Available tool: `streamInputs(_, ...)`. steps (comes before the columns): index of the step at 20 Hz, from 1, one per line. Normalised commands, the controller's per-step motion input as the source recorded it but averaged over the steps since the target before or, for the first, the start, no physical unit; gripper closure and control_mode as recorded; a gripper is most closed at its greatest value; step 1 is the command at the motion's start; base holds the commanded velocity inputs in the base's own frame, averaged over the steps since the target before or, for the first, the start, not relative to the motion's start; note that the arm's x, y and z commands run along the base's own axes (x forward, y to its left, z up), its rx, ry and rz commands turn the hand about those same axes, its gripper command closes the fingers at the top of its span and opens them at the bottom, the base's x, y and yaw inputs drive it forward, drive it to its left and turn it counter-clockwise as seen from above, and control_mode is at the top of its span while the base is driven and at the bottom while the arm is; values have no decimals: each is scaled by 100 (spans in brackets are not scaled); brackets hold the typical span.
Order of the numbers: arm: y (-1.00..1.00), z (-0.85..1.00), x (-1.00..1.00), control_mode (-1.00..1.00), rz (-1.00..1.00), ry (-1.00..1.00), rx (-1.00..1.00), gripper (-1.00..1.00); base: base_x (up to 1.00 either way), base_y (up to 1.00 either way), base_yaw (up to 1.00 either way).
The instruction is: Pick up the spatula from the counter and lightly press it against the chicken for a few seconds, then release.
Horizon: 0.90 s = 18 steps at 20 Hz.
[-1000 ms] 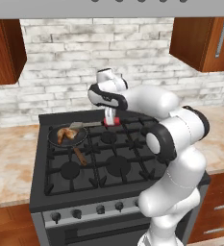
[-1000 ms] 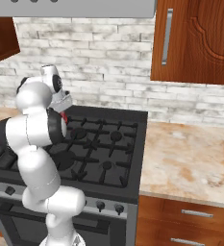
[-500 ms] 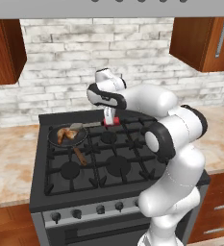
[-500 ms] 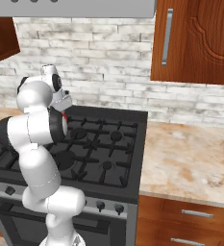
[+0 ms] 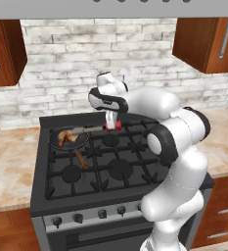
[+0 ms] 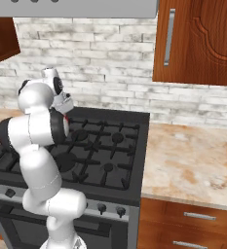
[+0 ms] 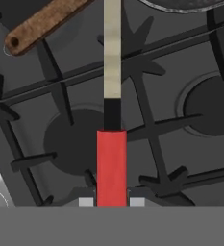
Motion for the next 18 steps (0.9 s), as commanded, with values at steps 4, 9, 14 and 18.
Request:
streamInputs(4, 0, -15, 16, -100, 0, 0, 0, 100, 0, 0, 0)
streamInputs(9, 4, -19, 29, -100, 0, 0, 0, 100, 0, 0, 0)
streamInputs(14, 13, -18, 30, -100, 0, 0, 0, 100, 0, 0, 0)
streamInputs(18, 13, -16, 31, -100, 0, 0, 0, 100, 0, 0, 0)
